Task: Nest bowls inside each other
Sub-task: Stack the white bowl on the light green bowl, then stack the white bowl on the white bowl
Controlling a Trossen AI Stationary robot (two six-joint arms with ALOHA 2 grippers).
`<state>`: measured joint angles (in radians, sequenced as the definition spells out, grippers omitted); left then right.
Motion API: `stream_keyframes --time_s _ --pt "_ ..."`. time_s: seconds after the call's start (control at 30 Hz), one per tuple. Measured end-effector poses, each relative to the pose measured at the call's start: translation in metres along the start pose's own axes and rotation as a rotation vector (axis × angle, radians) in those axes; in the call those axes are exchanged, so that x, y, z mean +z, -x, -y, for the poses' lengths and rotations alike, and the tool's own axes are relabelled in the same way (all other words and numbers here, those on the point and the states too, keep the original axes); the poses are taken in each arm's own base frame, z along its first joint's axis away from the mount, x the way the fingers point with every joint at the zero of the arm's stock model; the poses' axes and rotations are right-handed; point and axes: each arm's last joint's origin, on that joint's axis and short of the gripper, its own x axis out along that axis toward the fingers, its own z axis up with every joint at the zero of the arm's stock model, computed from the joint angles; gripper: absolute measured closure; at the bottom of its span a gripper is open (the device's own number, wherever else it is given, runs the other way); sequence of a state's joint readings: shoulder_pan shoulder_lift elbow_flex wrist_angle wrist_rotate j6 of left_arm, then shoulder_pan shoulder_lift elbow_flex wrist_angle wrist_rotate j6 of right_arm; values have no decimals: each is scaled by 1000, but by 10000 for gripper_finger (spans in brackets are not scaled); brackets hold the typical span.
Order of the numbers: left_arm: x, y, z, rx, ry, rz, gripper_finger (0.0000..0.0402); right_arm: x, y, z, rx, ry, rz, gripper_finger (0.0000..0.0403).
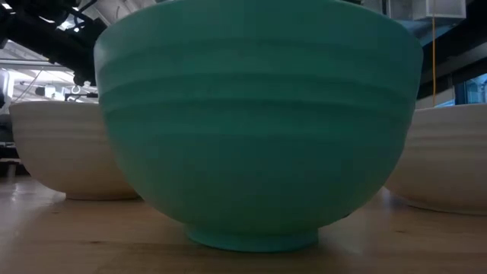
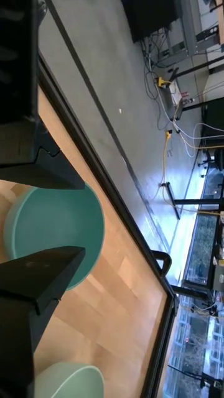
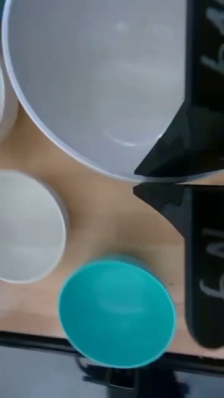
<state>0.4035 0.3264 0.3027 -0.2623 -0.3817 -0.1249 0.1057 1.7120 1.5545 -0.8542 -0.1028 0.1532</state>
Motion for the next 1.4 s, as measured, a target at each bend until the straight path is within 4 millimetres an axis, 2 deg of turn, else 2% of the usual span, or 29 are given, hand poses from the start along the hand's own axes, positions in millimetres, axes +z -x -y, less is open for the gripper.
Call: stream_keyframes --time_s 0.1,0.23,0.6,0.8,1.03,1.27,1.4 --pt "-1 0 0 1 -2 -6 248 10 -15 -7 -21 18 -48 392" --pt "-5 0 -1 6 -21 -52 248 13 -38 -7 -35 17 -109 392" --pt "-12 1 -2 16 -51 -118 248 13 -72 12 -78 -82 -156 390" --pt "-12 1 -2 16 -51 -118 248 14 -73 17 -87 -157 -146 347" --pt "-12 1 -2 16 -51 -118 248 14 -71 17 -67 -141 -147 310" --pt "-12 1 -2 16 -51 -118 248 15 -70 20 -89 -143 -144 212" --pt "-12 1 -2 17 -52 -118 248 18 -56 19 -92 -120 -93 174"
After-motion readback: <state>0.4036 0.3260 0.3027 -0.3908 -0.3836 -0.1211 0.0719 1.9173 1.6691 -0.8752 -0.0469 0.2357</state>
